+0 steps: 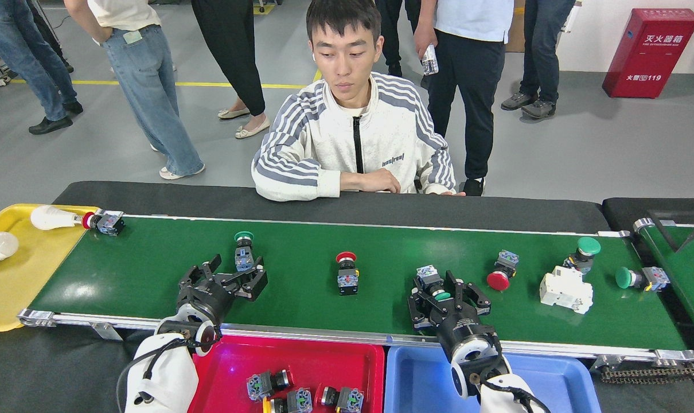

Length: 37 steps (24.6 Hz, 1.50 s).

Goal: Pick switch part from conveyor to tray

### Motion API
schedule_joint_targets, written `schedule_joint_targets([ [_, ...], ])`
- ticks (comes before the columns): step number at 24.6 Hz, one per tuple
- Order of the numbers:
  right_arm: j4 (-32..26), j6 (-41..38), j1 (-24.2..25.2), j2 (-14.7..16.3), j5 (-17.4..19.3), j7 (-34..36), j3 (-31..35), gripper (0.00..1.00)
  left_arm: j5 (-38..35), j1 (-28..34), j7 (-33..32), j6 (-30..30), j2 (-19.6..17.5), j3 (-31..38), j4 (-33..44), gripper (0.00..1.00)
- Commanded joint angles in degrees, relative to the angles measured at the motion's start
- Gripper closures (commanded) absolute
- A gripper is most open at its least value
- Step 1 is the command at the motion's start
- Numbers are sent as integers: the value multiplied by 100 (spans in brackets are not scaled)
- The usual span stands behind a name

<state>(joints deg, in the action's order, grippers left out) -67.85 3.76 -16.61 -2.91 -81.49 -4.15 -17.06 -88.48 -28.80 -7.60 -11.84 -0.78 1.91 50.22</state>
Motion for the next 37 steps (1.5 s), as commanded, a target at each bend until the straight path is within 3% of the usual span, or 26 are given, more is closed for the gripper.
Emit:
schedule_joint_targets([
  [1, -325, -130, -18, 27, 10, 63, -113, 94, 15, -126, 57, 120, -10, 63, -4, 60],
  [2, -527, -226, 88, 27, 10, 63, -245, 94, 33, -126, 57, 243, -10, 90, -65, 72],
  [6, -1652, -1061, 765, 27, 2, 63, -746, 91, 50, -126, 400, 701, -80, 99, -250, 85],
  [7, -1995, -1482, 1019, 27, 2, 63, -869, 66, 59, -108, 540, 683, -106, 99, -215, 88],
  [8, -2162, -1747, 1195, 27, 2, 63, -922, 21, 50, -73, 593, 648, -115, 72, -188, 89],
  [9, -2268, -1975, 1345, 18, -7, 63, -948, 0, 41, -11, 602, 542, -115, 46, -92, 90],
  [11, -2320, -2090, 1424, -8, -7, 55, -957, 0, 33, 191, 611, -152, -133, 37, 418, 92],
  [15, -2426, -2072, 1468, 10, 2, 37, -904, 0, 33, 1571, 523, -2859, -555, 99, 2677, 90],
  [16, -2575, -2063, 1512, 45, 19, 46, -799, 0, 68, 2010, 496, -3316, -669, 116, 3239, 85],
  [18, -2892, -2028, 1784, 212, 37, 55, -184, 0, 59, 2872, 496, -3316, -730, 125, 3978, 78],
  [19, -3032, -2028, 2065, 229, 54, 63, 256, 0, 59, 3214, 496, -3316, -774, 125, 4189, 63],
  [20, -3173, -2019, 2355, 194, 72, 72, 660, 0, 15, 3381, 488, -3316, -774, 134, 4250, 39],
  [21, -3296, -2011, 2733, 150, 116, 160, 1326, 0, 6, 3416, 488, -3316, -722, 160, 4294, 1],
  [25, -3296, -2019, 3542, -69, 371, 775, 3244, 0, 41, 3522, 505, -3316, -730, 292, 4321, 0],
  [27, -3261, -2019, 3612, -69, 529, 846, 3648, 0, 41, 3548, 505, -3316, -678, 362, 4321, 0],
  [29, -3138, -2011, 3533, -78, 590, 837, 3701, 0, 33, 3566, 505, -3079, -555, 573, 4321, 0],
  [32, -2971, -2090, 3182, 88, 538, 775, 3614, 0, 24, 3478, 593, -1471, -379, 907, 4259, 0],
  [37, -2417, -2204, 2338, 871, 582, 318, 2400, 0, 15, 3416, 593, -1286, -484, 978, 4224, 0],
])
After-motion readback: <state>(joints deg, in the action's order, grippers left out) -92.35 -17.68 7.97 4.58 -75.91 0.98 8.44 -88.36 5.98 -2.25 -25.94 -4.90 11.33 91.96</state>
